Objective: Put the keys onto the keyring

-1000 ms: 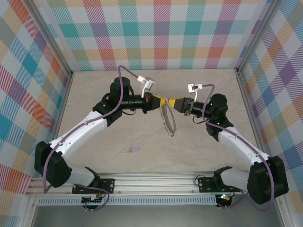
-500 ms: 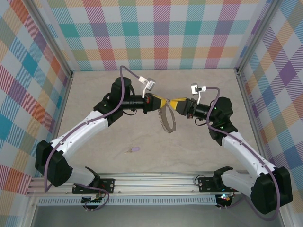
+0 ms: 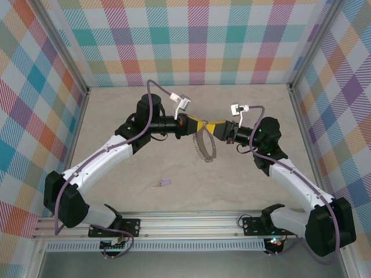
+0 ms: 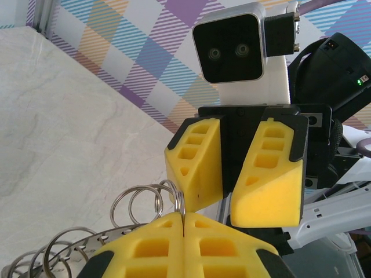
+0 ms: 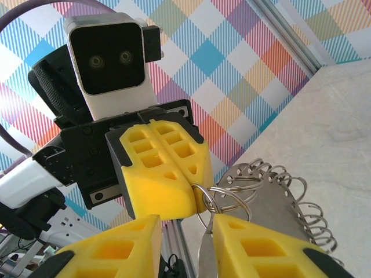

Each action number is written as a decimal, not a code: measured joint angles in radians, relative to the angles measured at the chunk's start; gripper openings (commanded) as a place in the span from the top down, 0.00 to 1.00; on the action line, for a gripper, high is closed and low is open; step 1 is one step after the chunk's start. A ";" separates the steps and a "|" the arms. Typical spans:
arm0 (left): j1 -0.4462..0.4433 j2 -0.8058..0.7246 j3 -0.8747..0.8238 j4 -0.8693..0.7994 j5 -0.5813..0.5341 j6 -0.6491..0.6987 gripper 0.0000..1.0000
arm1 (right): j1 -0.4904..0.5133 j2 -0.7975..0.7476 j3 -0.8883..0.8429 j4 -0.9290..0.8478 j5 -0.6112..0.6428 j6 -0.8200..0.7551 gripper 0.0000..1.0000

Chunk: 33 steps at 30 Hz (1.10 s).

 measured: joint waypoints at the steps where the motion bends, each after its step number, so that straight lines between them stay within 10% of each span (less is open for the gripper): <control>1: 0.000 0.002 0.000 0.000 0.000 0.000 1.00 | 0.000 0.002 0.000 0.000 -0.003 0.000 0.70; 33: 0.000 0.011 0.000 0.000 0.009 0.000 1.00 | -0.056 -0.027 0.015 -0.072 -0.024 -0.022 0.65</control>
